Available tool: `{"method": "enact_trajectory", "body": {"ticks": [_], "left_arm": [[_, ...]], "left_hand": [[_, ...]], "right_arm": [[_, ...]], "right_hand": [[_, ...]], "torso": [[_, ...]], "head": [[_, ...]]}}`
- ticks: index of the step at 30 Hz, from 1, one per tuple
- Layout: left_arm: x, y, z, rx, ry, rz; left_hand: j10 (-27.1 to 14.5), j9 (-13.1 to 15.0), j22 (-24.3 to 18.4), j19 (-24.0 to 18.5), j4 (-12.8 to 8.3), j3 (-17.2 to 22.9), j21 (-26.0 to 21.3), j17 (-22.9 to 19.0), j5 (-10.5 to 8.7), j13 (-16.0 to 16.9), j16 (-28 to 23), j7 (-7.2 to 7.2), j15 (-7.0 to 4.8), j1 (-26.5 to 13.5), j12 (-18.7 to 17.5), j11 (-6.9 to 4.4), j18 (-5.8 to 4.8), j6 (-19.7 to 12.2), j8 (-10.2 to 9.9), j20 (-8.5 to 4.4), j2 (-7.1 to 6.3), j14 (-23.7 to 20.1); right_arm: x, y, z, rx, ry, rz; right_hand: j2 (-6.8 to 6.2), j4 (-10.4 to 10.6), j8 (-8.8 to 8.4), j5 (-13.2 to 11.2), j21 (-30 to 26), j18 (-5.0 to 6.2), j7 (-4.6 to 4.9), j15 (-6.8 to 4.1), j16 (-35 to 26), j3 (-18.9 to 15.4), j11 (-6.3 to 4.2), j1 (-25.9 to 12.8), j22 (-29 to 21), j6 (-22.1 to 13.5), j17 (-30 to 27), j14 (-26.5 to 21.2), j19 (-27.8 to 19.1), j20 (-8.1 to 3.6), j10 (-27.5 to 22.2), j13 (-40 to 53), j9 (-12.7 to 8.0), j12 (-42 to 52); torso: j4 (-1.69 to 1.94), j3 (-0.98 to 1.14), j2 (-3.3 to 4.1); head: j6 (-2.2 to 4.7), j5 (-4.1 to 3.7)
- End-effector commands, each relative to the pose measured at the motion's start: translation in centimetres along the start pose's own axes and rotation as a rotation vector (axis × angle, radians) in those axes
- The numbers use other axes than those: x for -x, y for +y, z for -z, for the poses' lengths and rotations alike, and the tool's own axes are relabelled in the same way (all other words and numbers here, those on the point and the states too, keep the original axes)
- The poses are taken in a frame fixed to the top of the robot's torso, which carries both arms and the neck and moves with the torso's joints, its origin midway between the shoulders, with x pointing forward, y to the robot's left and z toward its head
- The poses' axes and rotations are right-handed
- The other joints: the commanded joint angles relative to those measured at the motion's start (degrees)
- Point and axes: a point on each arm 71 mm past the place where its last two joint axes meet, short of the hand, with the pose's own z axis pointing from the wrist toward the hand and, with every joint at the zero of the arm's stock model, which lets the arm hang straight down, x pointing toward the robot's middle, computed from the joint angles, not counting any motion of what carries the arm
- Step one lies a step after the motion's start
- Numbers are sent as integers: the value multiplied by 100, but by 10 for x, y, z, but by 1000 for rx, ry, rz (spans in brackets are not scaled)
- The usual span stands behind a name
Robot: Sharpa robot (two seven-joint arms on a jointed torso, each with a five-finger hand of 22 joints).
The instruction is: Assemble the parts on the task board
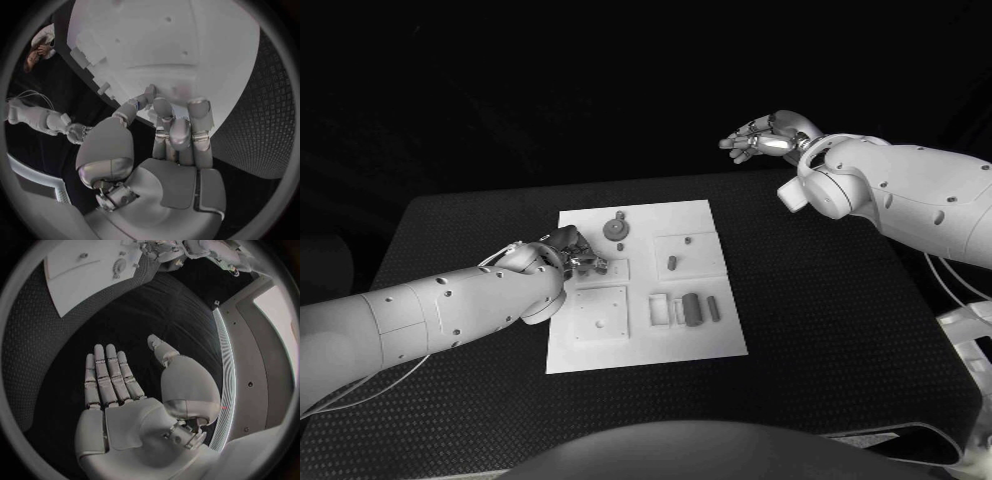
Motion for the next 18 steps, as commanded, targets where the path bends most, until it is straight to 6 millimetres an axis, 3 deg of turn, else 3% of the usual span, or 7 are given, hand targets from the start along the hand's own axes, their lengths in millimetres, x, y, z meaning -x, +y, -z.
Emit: {"method": "enact_trajectory", "body": {"ticks": [1,18], "left_arm": [[-8,-5,2,-17,44,-43],[-8,-11,2,-15,4,-81]], "left_hand": [[35,-5,124,35,-175,187,37,7,23,7,40,-1,-50,410,22,8,95,31,14,11,374,0],[58,-6,131,55,-216,188,89,57,22,23,97,-16,-52,430,58,-3,84,70,38,25,422,22]], "right_arm": [[-1,1,0,11,14,-2],[-1,1,0,11,14,-2]], "right_hand": [[3,26,29,2,-31,-89,329,1,-29,5,11,-59,6,-39,8,-32,-1,0,-48,-8,-7,29],[2,28,30,2,-39,-88,329,1,-33,2,12,-58,14,-39,12,-32,1,-1,-48,-12,-10,30]], "torso": [[-2,-1,1],[1,0,-3]], "head": [[-2,-4],[-3,5]]}}
